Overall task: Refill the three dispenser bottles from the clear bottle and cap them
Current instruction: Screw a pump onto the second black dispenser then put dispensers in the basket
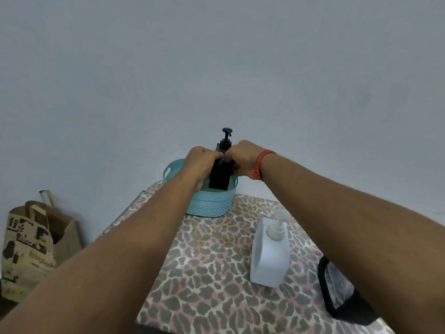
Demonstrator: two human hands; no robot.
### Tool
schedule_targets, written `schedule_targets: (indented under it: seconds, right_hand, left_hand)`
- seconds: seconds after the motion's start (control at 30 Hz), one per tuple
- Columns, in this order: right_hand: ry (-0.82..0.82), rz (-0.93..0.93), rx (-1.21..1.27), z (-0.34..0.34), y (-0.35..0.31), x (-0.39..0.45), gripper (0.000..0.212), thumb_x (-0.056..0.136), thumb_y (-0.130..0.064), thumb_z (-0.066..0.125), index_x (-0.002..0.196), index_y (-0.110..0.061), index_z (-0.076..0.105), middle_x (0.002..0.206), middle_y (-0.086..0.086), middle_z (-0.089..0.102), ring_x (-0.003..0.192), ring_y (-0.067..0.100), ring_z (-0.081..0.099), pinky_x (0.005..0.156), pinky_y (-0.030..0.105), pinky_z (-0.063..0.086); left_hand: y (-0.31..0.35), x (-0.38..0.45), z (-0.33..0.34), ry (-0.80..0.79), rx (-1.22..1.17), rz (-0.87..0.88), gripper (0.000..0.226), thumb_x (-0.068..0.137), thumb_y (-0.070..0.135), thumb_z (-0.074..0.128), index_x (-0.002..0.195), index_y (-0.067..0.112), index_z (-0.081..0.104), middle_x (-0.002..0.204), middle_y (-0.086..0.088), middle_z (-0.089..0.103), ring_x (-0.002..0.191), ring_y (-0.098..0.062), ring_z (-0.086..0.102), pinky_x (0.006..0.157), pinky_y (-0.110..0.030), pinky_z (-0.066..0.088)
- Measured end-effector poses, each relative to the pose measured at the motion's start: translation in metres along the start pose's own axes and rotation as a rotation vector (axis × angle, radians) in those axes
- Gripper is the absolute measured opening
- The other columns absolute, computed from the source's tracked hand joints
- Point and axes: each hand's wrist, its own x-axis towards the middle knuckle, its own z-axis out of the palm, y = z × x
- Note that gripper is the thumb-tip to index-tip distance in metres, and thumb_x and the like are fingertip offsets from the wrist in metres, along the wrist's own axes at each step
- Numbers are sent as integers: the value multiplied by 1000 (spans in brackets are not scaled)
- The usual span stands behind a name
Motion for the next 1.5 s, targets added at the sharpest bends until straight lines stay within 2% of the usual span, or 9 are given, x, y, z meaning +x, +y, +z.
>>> schedule_targets:
  seconds: [0.43,0.6,0.67,0.7,0.83,0.97,1.13,1.33,1.5]
  right_hand:
    - [-50,-43,-757,13,14,20,21,90,-20,66,81,-12,49,75,3,52,64,14,50,54,23,39]
    - [-51,-110,-842,15,16,22,55,91,-18,65,143,-20,45,86,2,56,78,20,57,60,25,41]
    - [5,-102,-858,16,20,28,16,91,-18,65,98,-24,52,71,-3,45,61,13,46,50,22,35]
    - [40,-85,-836,16,23,31,22,90,-18,65,79,-21,46,67,-2,43,57,12,43,47,23,32]
    - [52,-31,-841,16,29,33,31,89,-15,66,69,-13,43,66,2,46,55,14,42,48,24,33]
    - [26,-35,-791,10,27,26,30,91,-13,62,68,-11,43,64,3,43,54,15,40,49,24,33]
    - [115,-108,-634,-7,11,3,9,94,-11,59,90,-3,62,78,9,54,60,19,45,58,27,40]
    - [417,-261,-137,-41,-2,-53,19,91,-13,61,106,-5,68,96,4,67,88,21,62,88,39,57]
    - [649,-394,175,-34,34,-120,16,93,-19,59,109,-17,64,100,-9,63,89,5,59,69,8,40]
  left_hand:
    - [-27,14,0,-45,118,-115,27,83,-9,61,103,9,60,114,-21,66,109,-37,68,89,-59,59]
    - [-38,17,2,-105,181,-106,38,83,-5,69,109,18,54,111,-14,65,100,-27,68,87,-45,62]
    - [-40,18,2,-111,189,-102,42,83,-4,69,115,18,53,113,-15,65,102,-27,68,91,-45,61]
    - [-40,19,2,-109,187,-105,44,84,-5,69,118,17,52,114,-16,65,104,-28,67,93,-47,60]
    - [-40,20,3,-98,274,-96,45,86,1,67,124,17,48,113,-15,64,105,-28,65,94,-46,58]
    - [-35,16,6,-85,507,-29,42,91,12,62,125,20,40,103,-7,61,85,-17,58,65,-32,45]
    - [-26,3,5,-38,589,50,49,94,8,55,139,10,38,114,-9,59,85,-16,54,62,-30,39]
    - [-7,-49,-2,265,396,375,32,95,9,57,127,14,57,129,-1,60,117,-16,55,92,-28,42]
    - [-18,-117,18,219,145,356,16,98,15,58,111,24,59,104,17,62,96,2,59,73,-14,41]
